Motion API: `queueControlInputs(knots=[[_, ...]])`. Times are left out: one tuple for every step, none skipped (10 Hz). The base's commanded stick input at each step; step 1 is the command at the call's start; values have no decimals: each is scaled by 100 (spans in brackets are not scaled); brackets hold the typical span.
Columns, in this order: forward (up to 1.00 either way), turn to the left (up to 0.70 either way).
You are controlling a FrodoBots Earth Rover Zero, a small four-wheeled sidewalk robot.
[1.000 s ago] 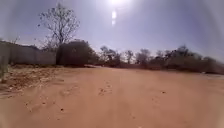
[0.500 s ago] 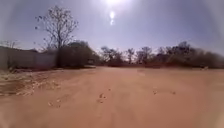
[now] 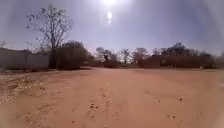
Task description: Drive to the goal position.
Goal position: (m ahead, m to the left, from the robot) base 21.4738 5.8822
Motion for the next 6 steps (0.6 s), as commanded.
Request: queueControlInputs(knots=[[85,0],[85,0],[85,0],[85,0],[85,0],[85,-10]])
